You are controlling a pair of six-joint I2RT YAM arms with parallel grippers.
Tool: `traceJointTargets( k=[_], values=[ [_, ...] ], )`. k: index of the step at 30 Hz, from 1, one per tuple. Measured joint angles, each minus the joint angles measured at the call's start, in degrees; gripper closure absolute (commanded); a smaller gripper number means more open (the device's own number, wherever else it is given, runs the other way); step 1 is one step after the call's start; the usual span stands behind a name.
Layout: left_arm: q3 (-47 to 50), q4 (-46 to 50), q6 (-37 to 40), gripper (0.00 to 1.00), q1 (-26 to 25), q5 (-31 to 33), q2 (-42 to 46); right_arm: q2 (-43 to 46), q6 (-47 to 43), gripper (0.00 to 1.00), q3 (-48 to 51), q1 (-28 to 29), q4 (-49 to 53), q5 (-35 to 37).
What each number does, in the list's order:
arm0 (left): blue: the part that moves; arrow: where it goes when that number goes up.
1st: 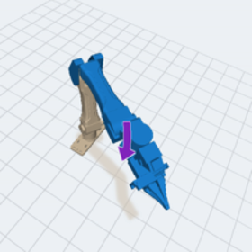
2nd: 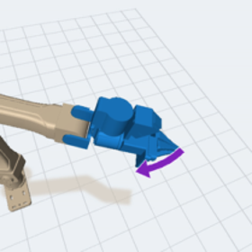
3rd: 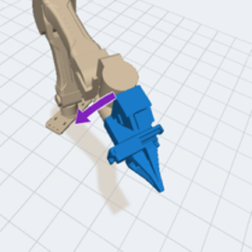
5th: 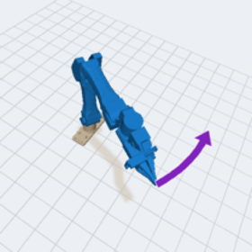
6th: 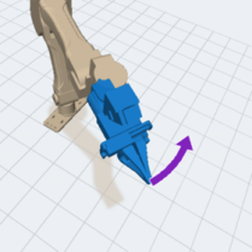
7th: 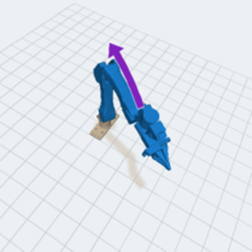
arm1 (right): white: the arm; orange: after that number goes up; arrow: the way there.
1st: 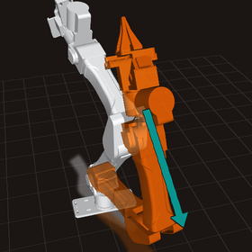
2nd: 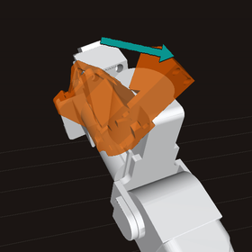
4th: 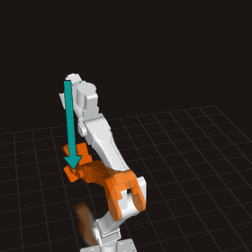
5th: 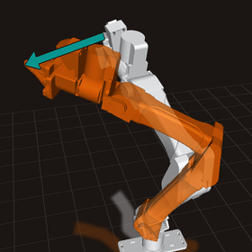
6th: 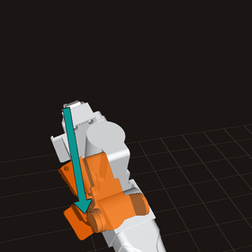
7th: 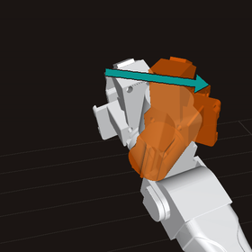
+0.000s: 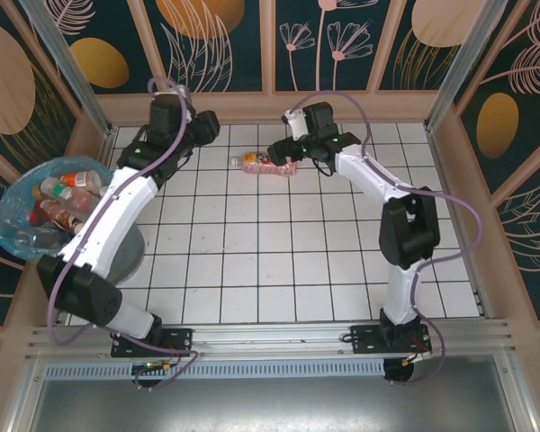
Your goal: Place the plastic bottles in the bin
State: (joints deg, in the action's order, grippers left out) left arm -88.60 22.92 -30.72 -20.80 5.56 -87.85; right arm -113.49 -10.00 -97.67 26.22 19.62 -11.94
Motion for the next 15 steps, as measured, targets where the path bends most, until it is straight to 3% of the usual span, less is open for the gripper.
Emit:
traceJointTargets(
  k=[11, 15],
  values=[
    [1.3, -7.1, -0.6, 0.36, 0.1, -2.3, -9.7, -26.2, -15.1, 0.01, -27.4, 0.0, 12.0, 0.1],
    [2.9, -8.2, -0.5, 0.34, 0.1, -2.5, -10.1, -30.4, -17.9, 0.02, -30.3, 0.0, 16.2, -0.3]
  ],
)
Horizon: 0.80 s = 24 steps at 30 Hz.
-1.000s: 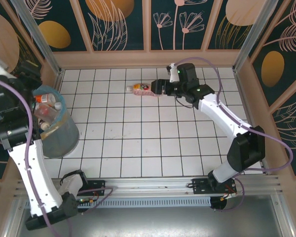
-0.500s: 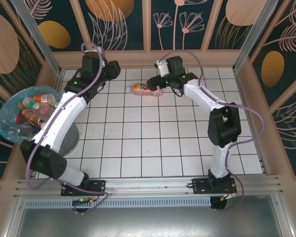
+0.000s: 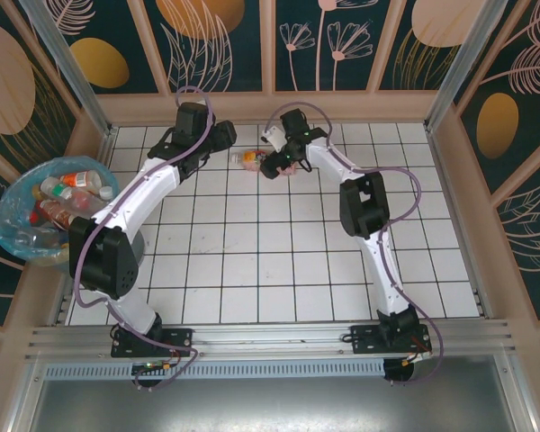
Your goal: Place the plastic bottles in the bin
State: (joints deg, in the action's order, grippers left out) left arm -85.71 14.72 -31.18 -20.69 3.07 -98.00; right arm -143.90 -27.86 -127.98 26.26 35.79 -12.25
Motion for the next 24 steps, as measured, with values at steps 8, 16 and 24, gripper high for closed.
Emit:
traceJointTargets(
  k=[8, 16, 24],
  values=[
    [3.6, -1.6, 0.1, 0.32, 0.0, 0.0, 0.0, -1.0, -3.1, 0.22, 0.0, 0.4, 5.6, -0.4],
    [5.1, -1.7, 0.2, 0.29, 0.0, 0.0, 2.3, 2.0, -2.0, 0.41, 4.3, 0.7, 6.1, -1.9],
    [5.2, -2.0, 0.1, 0.22, 0.0, 0.0, 10.3, 16.4, 3.5, 0.44, 18.4, 0.8, 1.0, -5.2]
  ],
)
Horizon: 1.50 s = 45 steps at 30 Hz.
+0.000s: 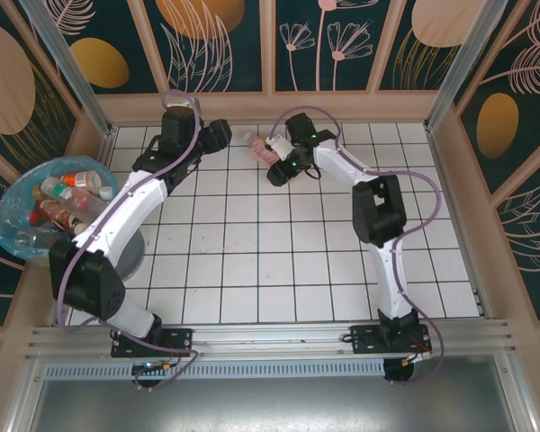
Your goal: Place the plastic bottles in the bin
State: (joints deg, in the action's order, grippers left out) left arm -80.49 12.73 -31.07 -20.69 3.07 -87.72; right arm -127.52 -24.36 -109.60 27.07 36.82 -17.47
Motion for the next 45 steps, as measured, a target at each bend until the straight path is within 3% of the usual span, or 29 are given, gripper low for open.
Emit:
traceJointTargets(
  k=[6, 11, 16, 20, 25, 30, 33, 36, 37, 41, 45],
  values=[
    [0.1, -2.6, -1.2, 0.2, 0.0, -1.2, 7.6, 21.2, 5.5, 0.46, 19.5, 1.6, -12.1, -7.2],
    [0.8, -6.9, -5.0, 0.21, 0.1, -6.1, 12.2, 38.6, 11.9, 0.47, 36.7, 4.4, -27.5, -17.7],
    [2.4, -11.6, -9.0, 0.24, 0.0, -16.5, 13.4, 45.6, 18.9, 0.47, 45.2, 5.7, -39.1, -26.1],
    [5.4, -14.3, -11.6, 0.33, 0.0, -23.7, 13.7, 46.9, 21.6, 0.48, 47.6, 7.1, -43.4, -29.2],
    [7.2, -15.6, -13.5, 0.5, 0.0, -30.3, 13.7, 47.3, 23.3, 0.48, 48.4, 8.6, -45.7, -30.9],
    [7.3, -15.7, -13.8, 0.93, 0.1, -33.1, 13.9, 47.6, 23.8, 0.42, 48.7, 8.5, -47.3, -31.5],
    [7.4, -14.3, -13.7, 1.0, 0.3, -31.6, 14.6, 47.7, 23.5, 0.31, 48.7, 8.6, -48.0, -31.0],
    [7.2, -12.3, -13.2, 1.0, 0.3, -29.2, 16.1, 47.7, 24.6, 0.04, 48.7, 9.0, -48.3, -30.5],
    [6.6, -11.0, -12.6, 1.0, 0.3, -27.5, 16.7, 47.7, 25.2, 0.01, 48.6, 9.1, -48.6, -30.1],
    [-1.2, -2.8, -8.0, 1.0, 0.1, -16.3, 17.9, 47.7, 26.4, 0.01, 47.5, 9.8, -49.0, -26.9],
    [-15.5, 8.3, -0.2, 1.0, 0.0, 2.6, 18.7, 47.7, 26.4, 0.01, 44.6, 10.3, -48.8, -22.8]
  ],
)
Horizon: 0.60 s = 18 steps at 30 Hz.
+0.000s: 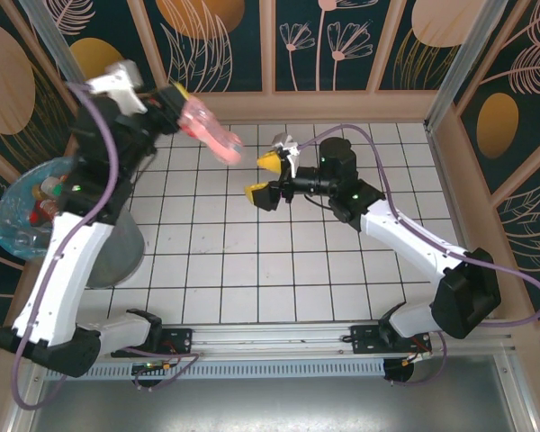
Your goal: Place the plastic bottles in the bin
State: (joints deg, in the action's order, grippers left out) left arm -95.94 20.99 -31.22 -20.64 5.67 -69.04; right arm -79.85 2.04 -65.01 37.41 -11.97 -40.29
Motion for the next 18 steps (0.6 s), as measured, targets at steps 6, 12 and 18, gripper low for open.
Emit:
traceJointTargets(
  k=[6, 12, 18],
  values=[
    [-17.2, 13.6, 10.2, 1.0, 0.0, 28.0, 2.2, 0.0, -0.5, 0.01, -3.2, 0.0, 2.1, 2.8],
    [-21.3, 25.9, 12.7, 1.0, 0.1, 45.4, 3.9, -0.5, -0.6, 0.01, -4.1, 0.1, 4.1, 2.7],
    [-14.8, 33.2, 12.7, 1.0, 0.1, 54.2, 8.5, -1.1, -0.3, 0.01, -4.1, 0.7, 6.3, 2.7]
  ],
)
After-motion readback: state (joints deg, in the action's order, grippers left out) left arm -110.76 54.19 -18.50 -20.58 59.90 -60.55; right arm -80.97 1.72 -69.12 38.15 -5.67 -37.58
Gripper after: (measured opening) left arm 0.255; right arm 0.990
